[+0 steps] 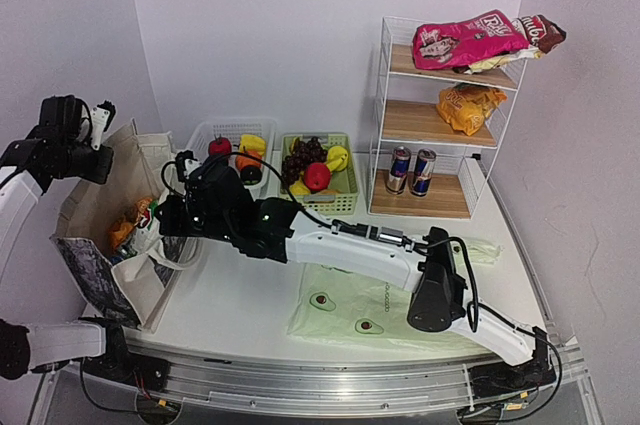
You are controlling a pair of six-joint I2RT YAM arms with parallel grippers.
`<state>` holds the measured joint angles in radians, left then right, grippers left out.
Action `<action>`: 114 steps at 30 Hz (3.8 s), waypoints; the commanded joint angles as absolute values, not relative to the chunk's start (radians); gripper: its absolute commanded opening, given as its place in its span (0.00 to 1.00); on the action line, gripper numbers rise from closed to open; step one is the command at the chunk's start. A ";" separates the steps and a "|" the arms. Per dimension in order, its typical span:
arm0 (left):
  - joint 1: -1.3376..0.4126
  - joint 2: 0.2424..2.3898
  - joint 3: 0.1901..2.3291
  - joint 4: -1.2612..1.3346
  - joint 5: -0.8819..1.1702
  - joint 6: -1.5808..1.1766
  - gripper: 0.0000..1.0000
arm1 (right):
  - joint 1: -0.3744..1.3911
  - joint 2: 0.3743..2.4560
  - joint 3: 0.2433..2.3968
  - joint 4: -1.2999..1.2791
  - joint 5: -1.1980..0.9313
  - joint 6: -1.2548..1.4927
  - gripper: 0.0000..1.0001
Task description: Place the mixed food into the grocery bags and tie them
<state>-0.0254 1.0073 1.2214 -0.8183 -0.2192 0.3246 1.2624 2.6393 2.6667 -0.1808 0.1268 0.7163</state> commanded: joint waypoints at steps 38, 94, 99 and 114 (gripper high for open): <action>-0.242 1.200 1.285 -0.888 0.175 0.013 0.10 | 1.276 2.602 2.640 0.021 0.217 0.638 0.00; 0.045 1.044 1.387 -0.853 0.521 0.359 0.84 | 0.407 1.359 0.820 -0.930 0.008 0.715 0.77; 0.045 1.039 1.371 -0.846 0.498 0.371 0.84 | 0.385 1.457 0.845 -0.902 0.008 0.674 0.77; 0.025 1.008 1.482 -0.797 0.740 0.261 0.83 | 0.368 1.577 0.807 -0.734 -0.063 0.654 0.24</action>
<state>0.0361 1.0383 1.4371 -0.8636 0.6484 0.3400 0.3739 1.5806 0.8158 -0.7575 -0.0375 0.6616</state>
